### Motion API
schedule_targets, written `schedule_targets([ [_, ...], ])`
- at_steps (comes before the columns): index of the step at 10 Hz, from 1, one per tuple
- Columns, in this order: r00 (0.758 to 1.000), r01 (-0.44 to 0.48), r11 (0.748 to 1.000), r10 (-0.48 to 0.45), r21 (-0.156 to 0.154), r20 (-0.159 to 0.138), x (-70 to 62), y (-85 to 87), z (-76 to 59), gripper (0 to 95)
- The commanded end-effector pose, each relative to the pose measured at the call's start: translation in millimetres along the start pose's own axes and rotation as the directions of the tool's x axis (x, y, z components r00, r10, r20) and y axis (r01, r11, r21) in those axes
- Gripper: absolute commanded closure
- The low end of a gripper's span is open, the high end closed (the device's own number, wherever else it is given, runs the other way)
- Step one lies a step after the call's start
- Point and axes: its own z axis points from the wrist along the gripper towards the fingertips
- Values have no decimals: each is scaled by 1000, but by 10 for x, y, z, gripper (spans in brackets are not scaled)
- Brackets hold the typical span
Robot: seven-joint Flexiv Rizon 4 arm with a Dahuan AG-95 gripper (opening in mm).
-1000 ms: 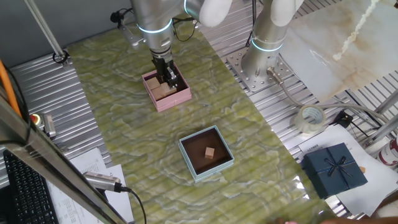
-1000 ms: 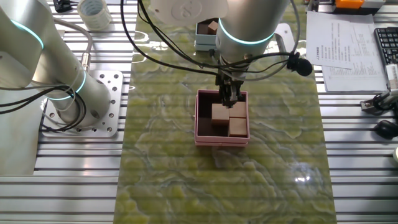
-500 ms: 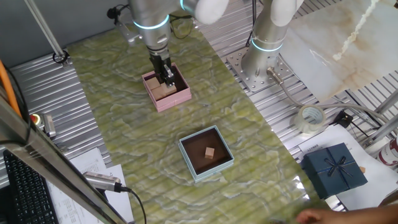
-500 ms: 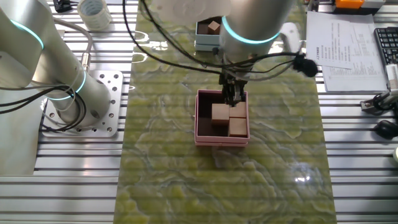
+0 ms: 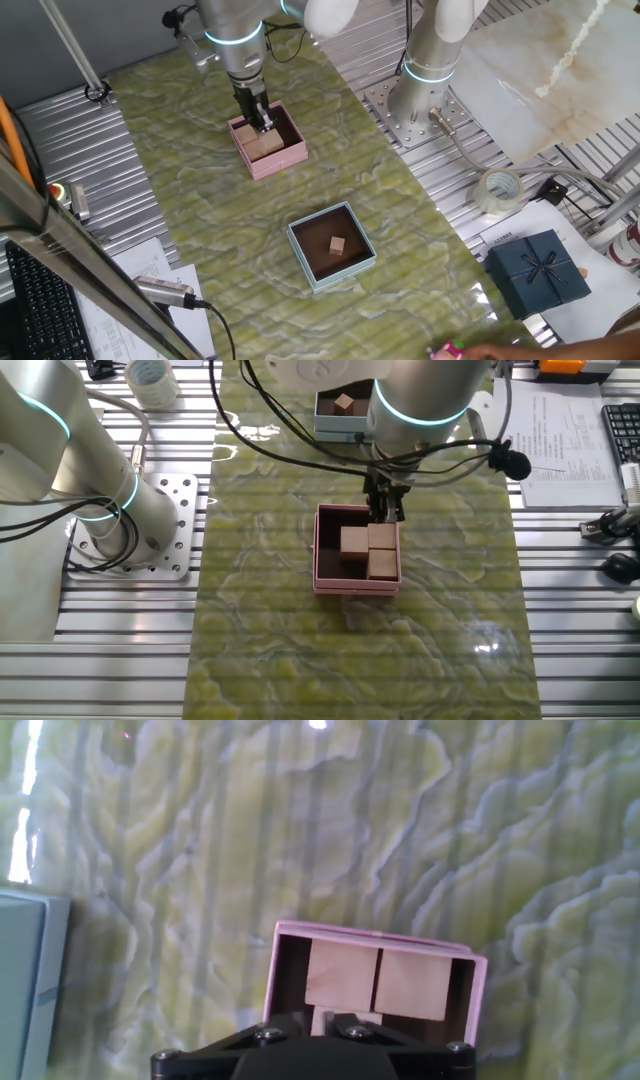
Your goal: Move an object from one box to another
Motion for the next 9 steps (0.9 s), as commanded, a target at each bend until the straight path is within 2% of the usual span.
schedule_targets([
  [1,998,-43,999,44,-23,42,-72,43,-4,950],
  [2,998,-50,999,50,-6,40,-143,89,-31,950],
  [3,998,-38,999,37,35,42,-224,146,-64,950],
  [4,999,-32,998,31,50,37,-307,219,-98,950],
  [6,999,-15,999,14,47,40,-376,335,-115,950],
  [9,1000,-2,999,1,49,30,-419,342,-138,950],
])
